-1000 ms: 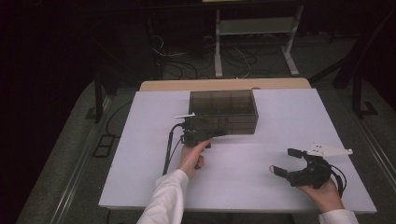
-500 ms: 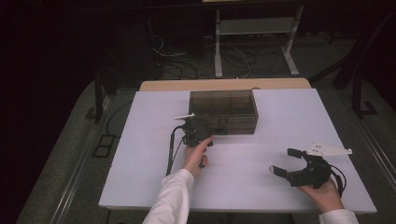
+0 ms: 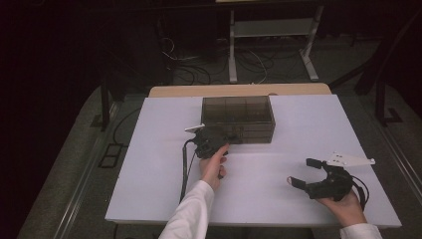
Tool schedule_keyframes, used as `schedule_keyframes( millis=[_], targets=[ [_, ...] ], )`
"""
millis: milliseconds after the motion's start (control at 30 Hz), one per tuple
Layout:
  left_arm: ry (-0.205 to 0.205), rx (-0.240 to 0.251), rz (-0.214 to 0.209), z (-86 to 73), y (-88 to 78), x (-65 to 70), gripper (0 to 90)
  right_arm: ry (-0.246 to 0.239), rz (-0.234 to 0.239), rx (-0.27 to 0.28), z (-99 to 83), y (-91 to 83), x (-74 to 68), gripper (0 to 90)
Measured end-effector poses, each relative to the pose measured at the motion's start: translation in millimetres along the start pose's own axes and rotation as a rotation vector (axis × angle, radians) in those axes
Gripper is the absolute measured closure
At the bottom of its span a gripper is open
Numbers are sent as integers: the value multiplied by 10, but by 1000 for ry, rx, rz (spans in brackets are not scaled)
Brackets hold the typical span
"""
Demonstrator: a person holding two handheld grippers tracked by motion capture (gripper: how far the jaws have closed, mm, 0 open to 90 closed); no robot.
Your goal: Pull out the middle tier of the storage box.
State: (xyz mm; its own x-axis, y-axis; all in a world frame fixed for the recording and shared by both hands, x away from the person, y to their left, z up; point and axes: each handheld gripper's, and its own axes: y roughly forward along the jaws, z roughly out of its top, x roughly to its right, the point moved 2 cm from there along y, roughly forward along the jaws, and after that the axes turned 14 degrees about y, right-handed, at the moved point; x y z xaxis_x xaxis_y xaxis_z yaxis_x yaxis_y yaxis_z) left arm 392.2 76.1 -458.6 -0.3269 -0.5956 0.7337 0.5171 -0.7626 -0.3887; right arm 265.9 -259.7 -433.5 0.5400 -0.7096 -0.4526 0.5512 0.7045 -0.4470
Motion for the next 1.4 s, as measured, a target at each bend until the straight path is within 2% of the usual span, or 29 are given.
schedule_keyframes(
  millis=[267, 400, 733, 933, 1400],
  targets=[
    [-41, 31, -27, 13, -14, 0, 359, 0, 1, -2, 0, 4, 0, 1],
    [-68, 53, -33, 5, -13, -13, 425, 5, -1, -3, 1, 2, 1, 1],
    [-111, 69, -51, -45, 33, -50, 588, 3, 1, -6, -1, 7, 5, 0],
    [-145, 83, -69, -78, 62, -92, 641, 3, -6, -11, 1, 3, 24, 1],
    [-164, 104, -90, -84, 95, -101, 759, 1, -5, -19, -5, 18, 22, 0]
  ],
)
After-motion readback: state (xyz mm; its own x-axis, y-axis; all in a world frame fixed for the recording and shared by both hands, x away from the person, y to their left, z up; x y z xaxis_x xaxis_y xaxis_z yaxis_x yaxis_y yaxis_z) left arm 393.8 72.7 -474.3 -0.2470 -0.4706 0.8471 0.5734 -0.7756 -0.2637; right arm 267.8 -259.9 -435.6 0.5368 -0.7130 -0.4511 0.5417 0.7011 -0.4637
